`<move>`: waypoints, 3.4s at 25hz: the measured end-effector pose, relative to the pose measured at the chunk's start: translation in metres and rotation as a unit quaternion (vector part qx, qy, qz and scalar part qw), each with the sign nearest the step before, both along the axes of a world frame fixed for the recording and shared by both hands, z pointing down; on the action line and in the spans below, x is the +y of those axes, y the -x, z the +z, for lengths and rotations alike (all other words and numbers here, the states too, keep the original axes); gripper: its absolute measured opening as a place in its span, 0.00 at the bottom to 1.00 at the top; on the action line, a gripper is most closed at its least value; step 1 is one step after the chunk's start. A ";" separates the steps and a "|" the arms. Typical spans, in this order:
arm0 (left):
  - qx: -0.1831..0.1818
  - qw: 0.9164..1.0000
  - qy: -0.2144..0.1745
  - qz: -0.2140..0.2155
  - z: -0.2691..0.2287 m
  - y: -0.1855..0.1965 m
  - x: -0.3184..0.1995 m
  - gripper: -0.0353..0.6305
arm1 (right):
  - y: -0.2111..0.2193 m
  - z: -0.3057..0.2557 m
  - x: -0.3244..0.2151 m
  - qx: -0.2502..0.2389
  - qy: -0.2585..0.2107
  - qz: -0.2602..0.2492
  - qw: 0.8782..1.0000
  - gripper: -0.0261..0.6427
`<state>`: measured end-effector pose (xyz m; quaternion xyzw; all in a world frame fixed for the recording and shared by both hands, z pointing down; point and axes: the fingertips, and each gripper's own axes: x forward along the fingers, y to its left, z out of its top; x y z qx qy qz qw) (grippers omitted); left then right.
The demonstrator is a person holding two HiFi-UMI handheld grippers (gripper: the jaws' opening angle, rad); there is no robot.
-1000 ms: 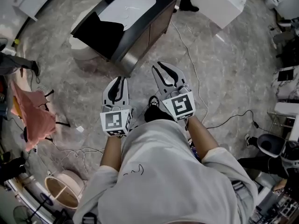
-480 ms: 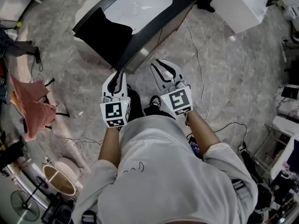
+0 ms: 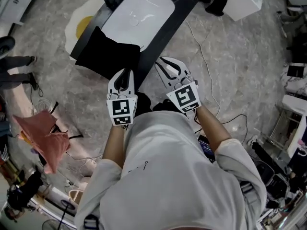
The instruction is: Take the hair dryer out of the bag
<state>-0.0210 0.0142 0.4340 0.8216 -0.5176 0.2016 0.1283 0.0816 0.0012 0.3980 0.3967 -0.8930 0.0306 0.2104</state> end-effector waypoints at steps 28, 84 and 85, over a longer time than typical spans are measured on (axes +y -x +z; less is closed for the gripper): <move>-0.268 0.944 0.193 0.013 0.151 -0.010 -0.017 0.23 | -0.009 0.138 -0.030 -0.041 0.133 -0.082 0.987 0.14; -0.066 0.978 0.198 -0.029 0.132 0.130 -0.049 0.10 | 0.193 0.220 -0.038 0.017 0.292 -0.105 0.951 0.29; -0.062 0.978 0.198 -0.027 0.133 0.130 -0.048 0.10 | 0.195 0.224 -0.038 0.025 0.291 -0.103 0.951 0.30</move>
